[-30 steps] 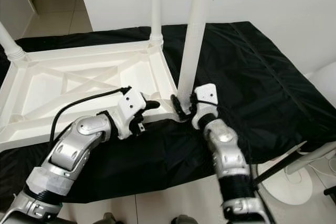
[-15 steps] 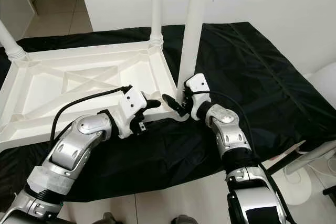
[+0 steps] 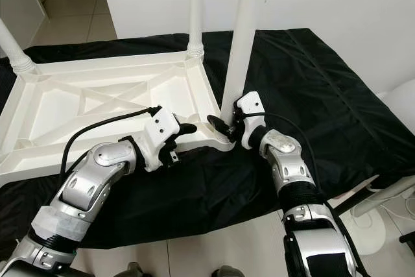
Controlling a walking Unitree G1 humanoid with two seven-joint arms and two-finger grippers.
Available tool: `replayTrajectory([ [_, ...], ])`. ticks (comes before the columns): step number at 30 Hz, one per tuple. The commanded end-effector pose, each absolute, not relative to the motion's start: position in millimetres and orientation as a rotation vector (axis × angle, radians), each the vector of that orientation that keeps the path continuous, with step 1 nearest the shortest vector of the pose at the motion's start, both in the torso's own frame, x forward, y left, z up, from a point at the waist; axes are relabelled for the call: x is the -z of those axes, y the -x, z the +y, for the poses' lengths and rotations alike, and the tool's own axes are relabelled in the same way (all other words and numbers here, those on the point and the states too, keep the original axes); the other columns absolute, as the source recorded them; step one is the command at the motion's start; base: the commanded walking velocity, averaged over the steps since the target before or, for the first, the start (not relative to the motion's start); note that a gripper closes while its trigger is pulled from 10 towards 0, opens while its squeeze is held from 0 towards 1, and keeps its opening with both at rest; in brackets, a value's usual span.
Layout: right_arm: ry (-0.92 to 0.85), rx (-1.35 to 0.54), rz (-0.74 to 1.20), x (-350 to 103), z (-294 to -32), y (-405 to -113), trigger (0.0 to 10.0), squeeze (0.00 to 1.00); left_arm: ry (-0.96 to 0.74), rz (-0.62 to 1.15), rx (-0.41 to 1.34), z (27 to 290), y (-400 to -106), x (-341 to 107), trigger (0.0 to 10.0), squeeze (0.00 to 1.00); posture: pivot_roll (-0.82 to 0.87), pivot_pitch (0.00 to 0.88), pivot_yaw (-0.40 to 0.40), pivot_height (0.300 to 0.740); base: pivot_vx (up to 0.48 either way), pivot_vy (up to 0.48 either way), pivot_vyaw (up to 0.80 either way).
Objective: Building children table
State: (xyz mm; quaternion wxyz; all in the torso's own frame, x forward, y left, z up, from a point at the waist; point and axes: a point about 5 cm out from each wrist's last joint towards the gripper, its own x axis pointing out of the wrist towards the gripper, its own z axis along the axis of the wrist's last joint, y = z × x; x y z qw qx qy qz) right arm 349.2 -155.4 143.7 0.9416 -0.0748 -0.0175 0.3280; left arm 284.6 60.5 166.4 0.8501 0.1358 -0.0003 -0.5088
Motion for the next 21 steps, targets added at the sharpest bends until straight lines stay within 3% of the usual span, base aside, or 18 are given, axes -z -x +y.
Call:
replayTrajectory([
  [1, 0.130, -0.591, -0.019, -140.1, -160.9, -349.0, 10.0, 0.00, -0.292, 0.002, 1.008, 64.5, -287.1, -167.0, 10.0, 0.00, -0.05, 0.027, 0.002, 0.740, 0.000, 0.000, 0.00],
  [13, 0.037, -0.305, -0.079, -141.2, -141.0, -334.6, 10.0, 0.00, -0.290, 0.007, 0.984, 69.4, -288.4, -166.8, 10.0, 0.00, -0.05, 0.033, -0.001, 0.740, 0.000, 0.000, 0.00],
  [16, -0.031, -0.078, -0.051, -134.5, -120.8, -322.3, 10.0, 0.00, -0.289, 0.018, 0.977, 73.0, -286.8, -163.7, 10.0, 0.00, -0.06, 0.031, 0.008, 0.740, 0.000, 0.000, 0.00],
  [21, -0.082, -0.083, -0.059, -138.5, -96.2, -314.8, 10.0, 0.00, -0.287, 0.022, 0.977, 73.0, -286.9, -163.4, 10.0, 0.00, -0.07, 0.032, 0.014, 0.740, 0.000, 0.000, 0.00],
])
